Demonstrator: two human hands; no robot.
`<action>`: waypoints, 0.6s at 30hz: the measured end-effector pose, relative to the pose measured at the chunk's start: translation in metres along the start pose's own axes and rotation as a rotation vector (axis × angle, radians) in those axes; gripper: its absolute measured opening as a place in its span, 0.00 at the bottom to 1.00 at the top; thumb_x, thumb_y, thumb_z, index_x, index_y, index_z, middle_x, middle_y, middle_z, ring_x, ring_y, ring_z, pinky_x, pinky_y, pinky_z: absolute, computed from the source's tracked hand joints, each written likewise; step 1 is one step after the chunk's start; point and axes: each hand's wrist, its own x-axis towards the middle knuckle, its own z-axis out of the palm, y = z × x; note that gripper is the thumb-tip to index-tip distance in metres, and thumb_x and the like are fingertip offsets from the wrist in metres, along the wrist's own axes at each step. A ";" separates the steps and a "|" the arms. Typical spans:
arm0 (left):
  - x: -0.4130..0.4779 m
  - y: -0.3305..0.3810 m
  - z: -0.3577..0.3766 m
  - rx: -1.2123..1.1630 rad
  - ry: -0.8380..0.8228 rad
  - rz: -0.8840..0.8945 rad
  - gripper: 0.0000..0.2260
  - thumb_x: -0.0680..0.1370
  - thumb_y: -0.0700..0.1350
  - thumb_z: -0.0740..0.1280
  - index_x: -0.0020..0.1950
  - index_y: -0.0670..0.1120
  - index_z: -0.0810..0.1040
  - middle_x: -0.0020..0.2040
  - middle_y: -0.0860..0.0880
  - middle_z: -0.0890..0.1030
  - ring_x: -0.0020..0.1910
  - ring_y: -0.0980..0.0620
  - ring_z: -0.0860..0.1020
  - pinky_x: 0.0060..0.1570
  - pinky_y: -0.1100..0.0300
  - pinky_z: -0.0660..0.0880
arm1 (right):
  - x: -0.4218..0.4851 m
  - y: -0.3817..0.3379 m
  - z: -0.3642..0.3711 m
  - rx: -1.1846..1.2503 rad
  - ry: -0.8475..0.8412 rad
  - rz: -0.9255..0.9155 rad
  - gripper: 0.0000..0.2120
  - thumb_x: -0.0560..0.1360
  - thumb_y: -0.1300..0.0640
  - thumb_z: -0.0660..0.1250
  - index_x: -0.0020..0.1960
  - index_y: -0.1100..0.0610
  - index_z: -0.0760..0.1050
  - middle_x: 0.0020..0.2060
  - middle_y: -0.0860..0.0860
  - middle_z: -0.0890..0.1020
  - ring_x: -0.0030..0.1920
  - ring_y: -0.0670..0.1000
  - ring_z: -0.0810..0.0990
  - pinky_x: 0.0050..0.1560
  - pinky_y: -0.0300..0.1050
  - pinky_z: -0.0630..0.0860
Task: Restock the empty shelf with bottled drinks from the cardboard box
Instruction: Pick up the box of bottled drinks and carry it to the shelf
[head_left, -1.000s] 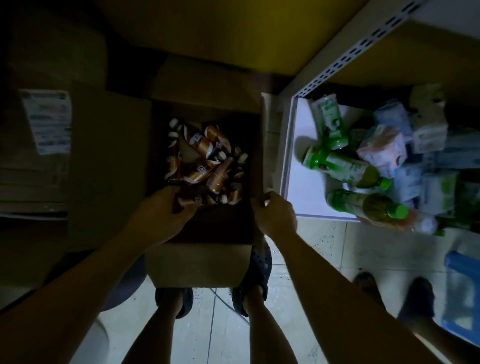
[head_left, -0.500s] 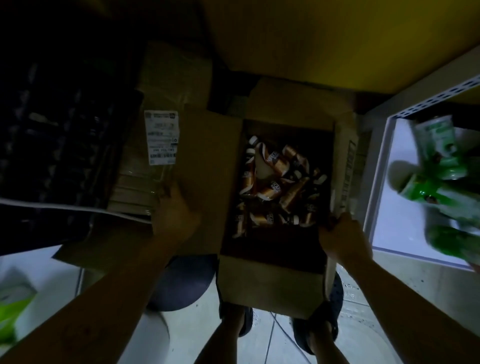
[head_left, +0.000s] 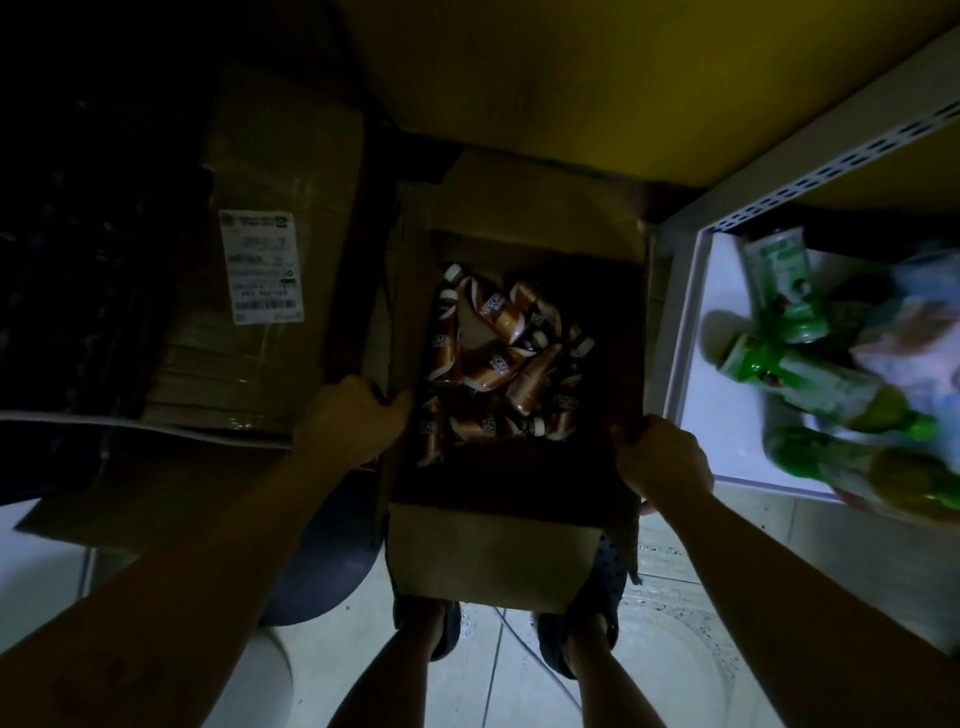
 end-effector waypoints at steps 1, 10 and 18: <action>0.001 0.004 0.000 0.080 0.015 0.006 0.19 0.77 0.57 0.65 0.37 0.42 0.75 0.34 0.44 0.77 0.32 0.47 0.76 0.42 0.55 0.78 | 0.000 0.003 -0.001 -0.023 0.022 -0.011 0.19 0.78 0.40 0.59 0.53 0.56 0.74 0.43 0.56 0.82 0.40 0.60 0.83 0.44 0.57 0.82; -0.012 0.022 -0.020 0.266 0.066 0.095 0.19 0.80 0.46 0.63 0.31 0.43 0.67 0.29 0.47 0.70 0.27 0.52 0.70 0.27 0.63 0.64 | -0.005 0.022 -0.037 -0.062 0.104 -0.096 0.16 0.81 0.51 0.60 0.50 0.63 0.79 0.36 0.55 0.77 0.38 0.57 0.78 0.39 0.45 0.72; -0.148 0.086 -0.099 0.438 0.060 0.099 0.11 0.79 0.49 0.62 0.45 0.42 0.76 0.46 0.45 0.78 0.52 0.42 0.78 0.45 0.59 0.69 | -0.115 0.018 -0.134 -0.117 0.173 -0.132 0.18 0.81 0.48 0.59 0.55 0.62 0.78 0.54 0.60 0.81 0.55 0.61 0.80 0.43 0.45 0.69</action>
